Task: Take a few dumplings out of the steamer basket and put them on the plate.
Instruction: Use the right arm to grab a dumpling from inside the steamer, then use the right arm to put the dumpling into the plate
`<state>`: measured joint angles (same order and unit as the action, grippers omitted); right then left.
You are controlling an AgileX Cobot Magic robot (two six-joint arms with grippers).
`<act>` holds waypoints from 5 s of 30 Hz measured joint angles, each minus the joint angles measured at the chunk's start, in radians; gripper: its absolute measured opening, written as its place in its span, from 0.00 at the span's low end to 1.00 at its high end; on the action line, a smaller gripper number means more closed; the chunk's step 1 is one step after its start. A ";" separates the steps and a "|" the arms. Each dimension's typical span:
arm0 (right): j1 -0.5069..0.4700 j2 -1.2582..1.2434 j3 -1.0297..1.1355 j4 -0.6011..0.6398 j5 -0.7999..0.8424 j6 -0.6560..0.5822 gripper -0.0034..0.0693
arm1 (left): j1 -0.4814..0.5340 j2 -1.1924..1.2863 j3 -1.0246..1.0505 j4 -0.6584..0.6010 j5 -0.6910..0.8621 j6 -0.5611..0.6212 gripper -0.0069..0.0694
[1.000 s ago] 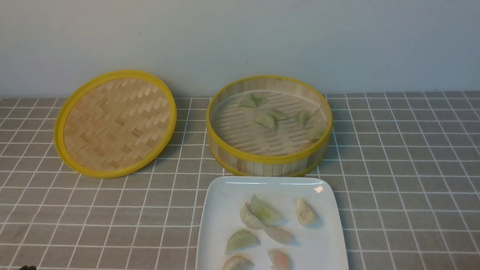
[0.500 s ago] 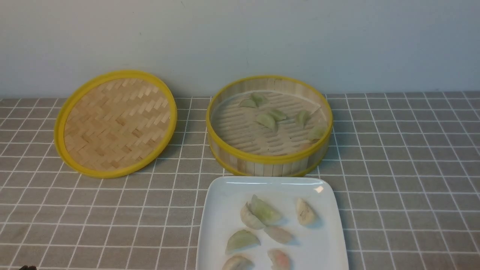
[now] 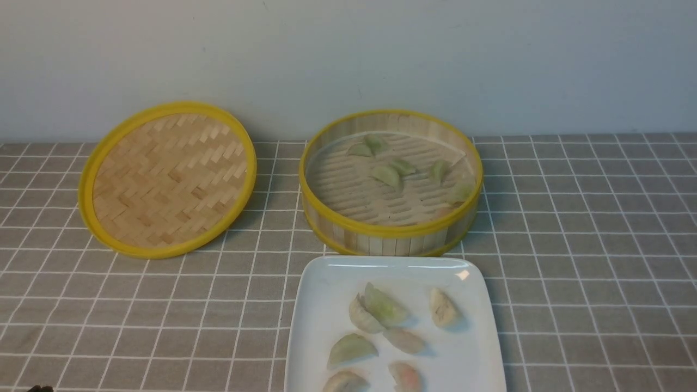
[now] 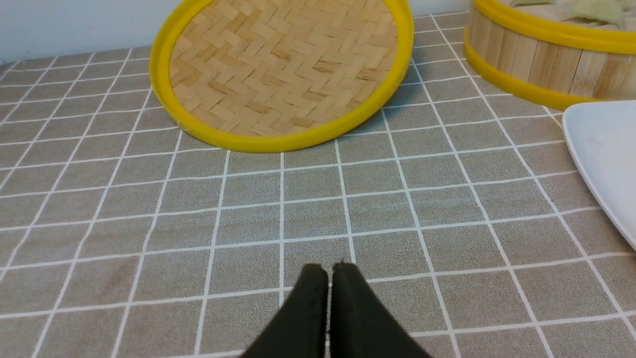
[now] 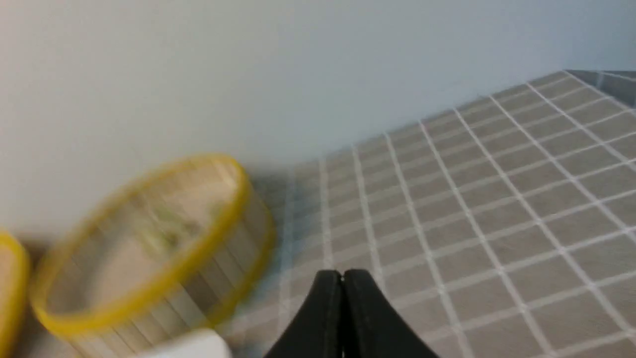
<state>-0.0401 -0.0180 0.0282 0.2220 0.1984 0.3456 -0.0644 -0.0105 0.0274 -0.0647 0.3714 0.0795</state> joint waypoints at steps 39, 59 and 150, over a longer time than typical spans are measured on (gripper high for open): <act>0.240 1.561 -1.549 0.003 1.040 -0.352 0.03 | 0.000 0.000 0.000 0.000 0.000 0.000 0.08; 0.399 2.262 -2.151 -0.243 1.046 -0.255 0.17 | 0.000 0.000 0.000 0.000 0.000 0.000 0.08; 0.650 1.879 -1.339 -0.021 0.969 -0.329 0.29 | 0.000 0.000 0.000 0.000 0.000 0.000 0.08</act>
<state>0.6100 1.8609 -1.3104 0.2007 1.1669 0.0169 -0.0644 -0.0105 0.0274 -0.0644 0.3714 0.0795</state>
